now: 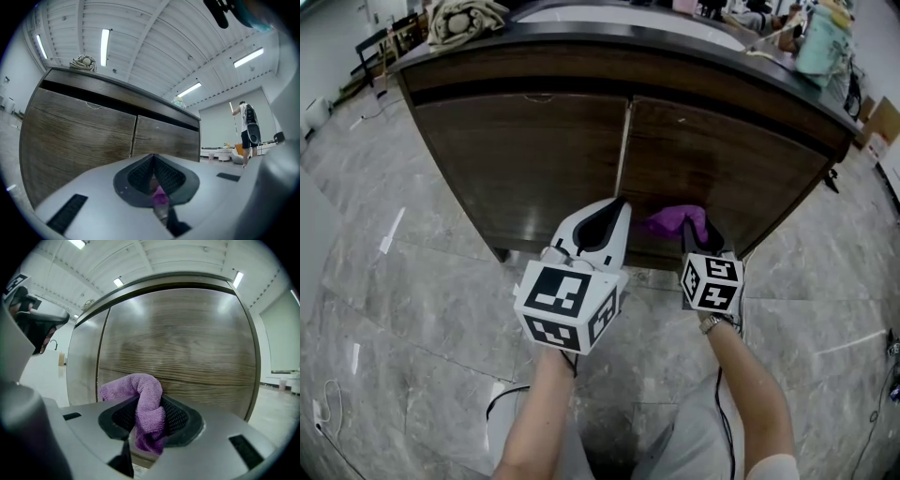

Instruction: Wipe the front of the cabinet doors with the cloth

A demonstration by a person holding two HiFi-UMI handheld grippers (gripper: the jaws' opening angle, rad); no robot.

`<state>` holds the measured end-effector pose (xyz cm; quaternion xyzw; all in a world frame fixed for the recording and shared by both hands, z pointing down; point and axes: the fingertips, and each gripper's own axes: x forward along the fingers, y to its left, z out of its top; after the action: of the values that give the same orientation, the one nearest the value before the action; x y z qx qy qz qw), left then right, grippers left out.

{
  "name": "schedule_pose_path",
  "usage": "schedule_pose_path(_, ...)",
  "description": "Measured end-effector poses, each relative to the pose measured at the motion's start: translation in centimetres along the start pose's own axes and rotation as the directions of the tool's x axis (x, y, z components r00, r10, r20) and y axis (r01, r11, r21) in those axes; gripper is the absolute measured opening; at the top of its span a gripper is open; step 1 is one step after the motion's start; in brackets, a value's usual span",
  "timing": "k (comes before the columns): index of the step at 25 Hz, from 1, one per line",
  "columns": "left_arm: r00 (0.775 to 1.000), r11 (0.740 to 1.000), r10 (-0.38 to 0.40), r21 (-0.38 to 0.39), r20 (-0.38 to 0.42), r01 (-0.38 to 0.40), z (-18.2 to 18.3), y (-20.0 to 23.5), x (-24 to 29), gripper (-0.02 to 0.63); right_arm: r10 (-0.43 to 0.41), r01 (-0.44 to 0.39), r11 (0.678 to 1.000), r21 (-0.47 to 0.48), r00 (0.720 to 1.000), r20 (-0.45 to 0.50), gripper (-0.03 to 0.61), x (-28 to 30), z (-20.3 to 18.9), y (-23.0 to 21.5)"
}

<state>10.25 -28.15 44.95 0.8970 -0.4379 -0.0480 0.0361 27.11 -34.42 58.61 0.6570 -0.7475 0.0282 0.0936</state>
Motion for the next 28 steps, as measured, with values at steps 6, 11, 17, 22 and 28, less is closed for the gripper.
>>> schedule_pose_path(6, 1.000, 1.000, -0.013, 0.025, -0.020, 0.013, -0.4, -0.8, 0.2, 0.006, -0.021, 0.021, 0.999, -0.040, 1.000, -0.012, 0.140, -1.5, -1.2, -5.0)
schedule_pose_path(11, 1.000, 0.999, -0.007, 0.045, -0.030, 0.009, -0.6, -0.7, 0.0, 0.006, -0.069, 0.069, 0.998, 0.014, 0.997, -0.033, 0.141, -2.8, -2.5, -9.7)
schedule_pose_path(17, 1.000, 0.999, 0.011, 0.040, -0.029, -0.010, -0.5, -0.1, -0.3, 0.006, -0.165, 0.170, 0.979, 0.110, 0.985, -0.054, 0.143, -4.5, -4.6, -16.0)
schedule_pose_path(22, 1.000, 0.999, 0.017, 0.044, -0.023, -0.016, 0.0, 0.1, -0.7, 0.006, -0.260, 0.272, 0.948, 0.166, 0.961, -0.088, 0.141, -6.3, -6.2, -20.4)
schedule_pose_path(28, 0.999, 0.999, 0.037, 0.031, -0.035, -0.035, -0.5, 1.0, -0.8, 0.006, -0.170, 0.175, 0.974, 0.142, 0.984, -0.045, 0.141, -6.2, -5.2, -13.8)
